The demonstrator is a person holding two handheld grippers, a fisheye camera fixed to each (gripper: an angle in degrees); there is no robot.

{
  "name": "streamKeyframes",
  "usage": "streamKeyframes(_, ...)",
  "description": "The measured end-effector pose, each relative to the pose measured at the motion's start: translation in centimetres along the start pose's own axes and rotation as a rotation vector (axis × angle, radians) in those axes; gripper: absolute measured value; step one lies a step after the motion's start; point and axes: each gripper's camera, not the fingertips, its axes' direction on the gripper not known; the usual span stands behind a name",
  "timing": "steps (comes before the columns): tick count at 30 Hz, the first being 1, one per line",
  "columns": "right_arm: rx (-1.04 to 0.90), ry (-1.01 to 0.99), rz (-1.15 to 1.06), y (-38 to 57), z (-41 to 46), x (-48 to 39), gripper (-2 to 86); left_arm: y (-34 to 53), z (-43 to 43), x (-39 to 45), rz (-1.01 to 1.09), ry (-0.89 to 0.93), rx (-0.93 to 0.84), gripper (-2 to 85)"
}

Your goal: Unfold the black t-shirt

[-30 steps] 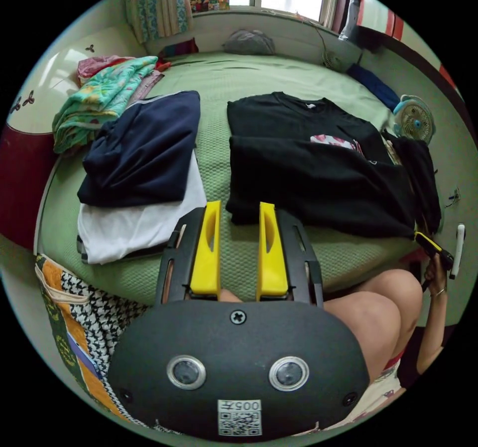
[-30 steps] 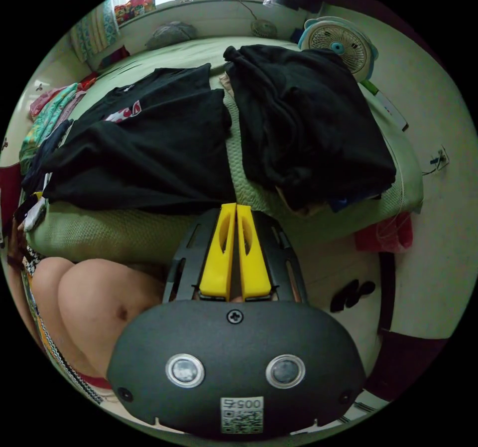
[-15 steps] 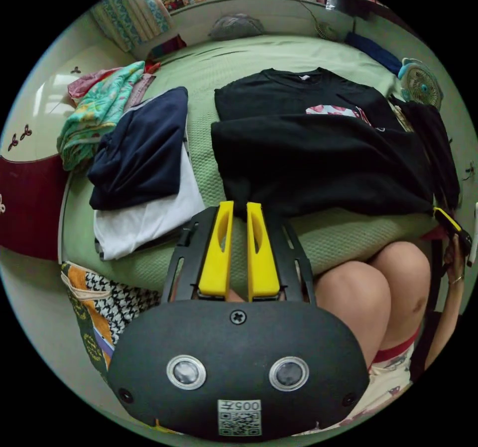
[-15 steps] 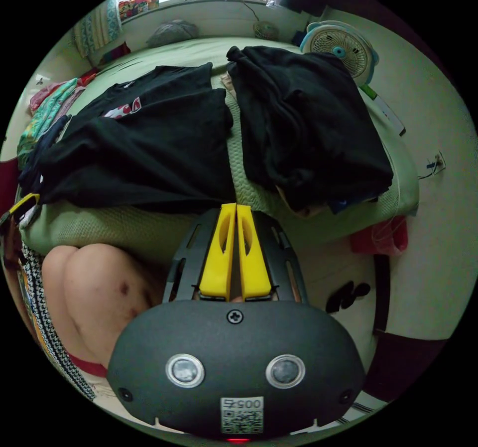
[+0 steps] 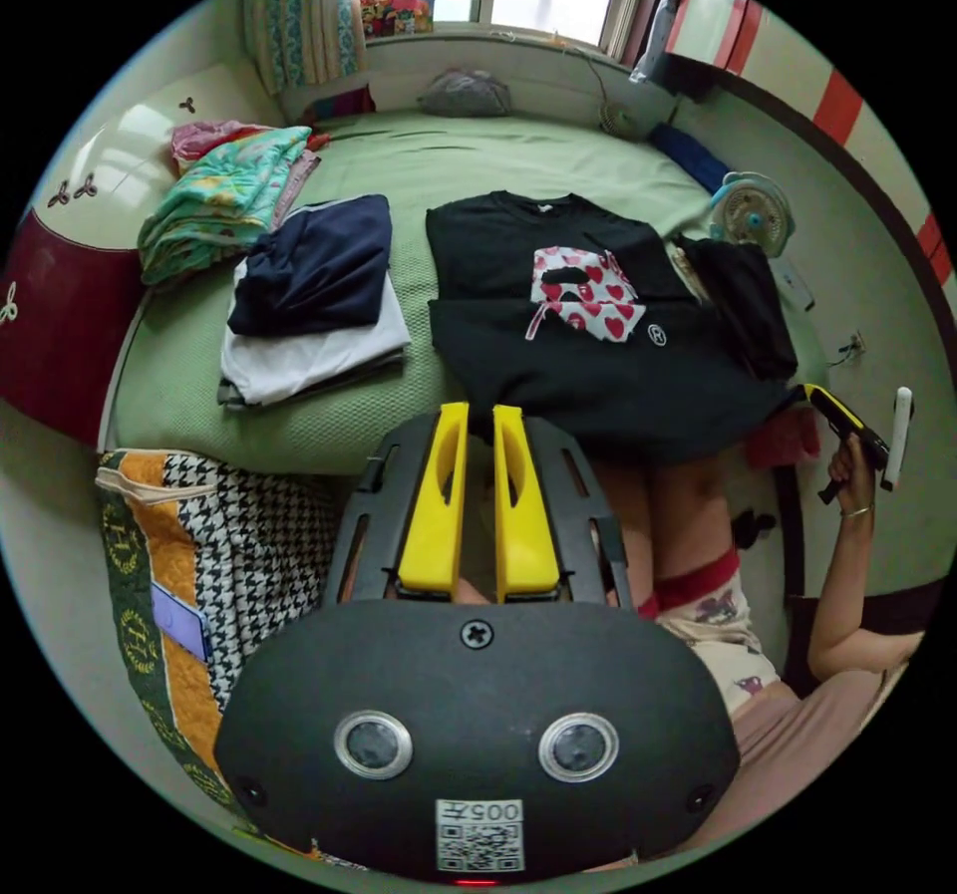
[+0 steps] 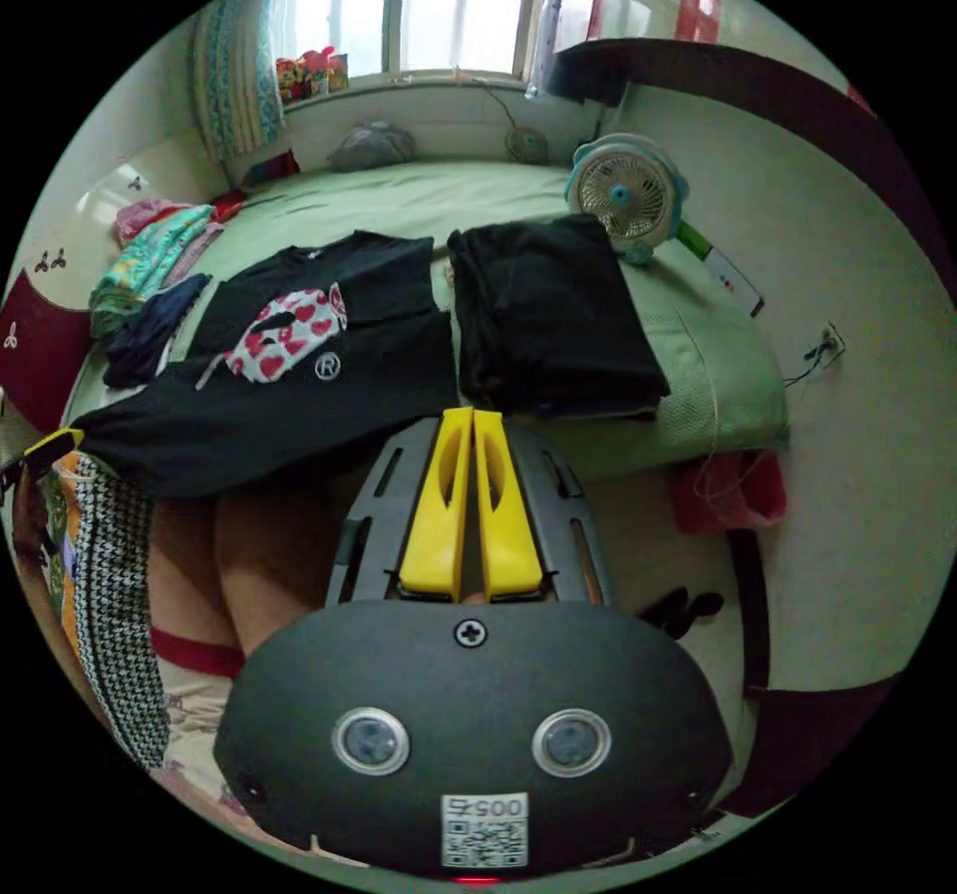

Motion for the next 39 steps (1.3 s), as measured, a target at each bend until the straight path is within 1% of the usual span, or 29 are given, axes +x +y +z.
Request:
streamKeyframes(6,0.034,0.009,-0.070,3.5,-5.3,0.6,0.6,4.9,-4.2,0.2,0.019,0.034,0.003,5.5)
streamKeyframes(8,0.042,0.018,-0.071,4.6,-6.4,0.7,0.6,6.4,-5.2,0.1,0.001,0.079,0.007,5.5)
streamKeyframes(14,0.040,0.000,-0.035,7.2,-8.3,0.8,0.5,9.1,-5.9,-0.1,-0.045,0.080,0.012,5.5)
streamKeyframes(16,0.011,-0.016,-0.029,7.6,-8.0,0.7,0.5,9.3,-5.3,-0.6,-0.058,0.069,-0.026,5.6)
streamKeyframes(19,-0.107,-0.029,-0.070,8.0,-6.0,0.1,0.8,9.4,-3.5,-1.8,-0.087,0.083,-0.142,5.7)
streamKeyframes(21,-0.208,0.082,-0.082,8.1,-3.7,-0.3,2.7,9.4,-2.7,-2.5,-0.133,-0.004,-0.178,5.4)
streamKeyframes(23,-0.238,0.140,-0.125,7.7,-2.5,-0.8,5.3,9.1,-1.9,-3.2,-0.175,-0.101,-0.204,4.4)
streamKeyframes(24,-0.241,0.131,-0.130,7.0,-1.9,-1.1,6.8,9.0,-1.7,-3.4,-0.184,-0.104,-0.202,4.2)
streamKeyframes(28,-0.223,0.017,-0.151,3.8,0.0,-2.9,9.1,6.6,-0.1,-3.4,-0.192,-0.030,-0.142,4.9)
streamKeyframes(30,-0.173,-0.020,-0.182,1.0,1.2,-5.0,10.4,4.8,0.7,-2.7,-0.163,-0.021,-0.114,5.5)
streamKeyframes(35,-0.077,-0.136,-0.258,-5.2,4.6,-9.6,11.9,-2.2,4.0,0.4,-0.018,-0.022,-0.024,8.1)
streamKeyframes(39,-0.069,-0.190,-0.258,-10.7,9.5,-12.8,11.9,-7.2,7.3,1.8,0.040,-0.019,0.006,9.6)
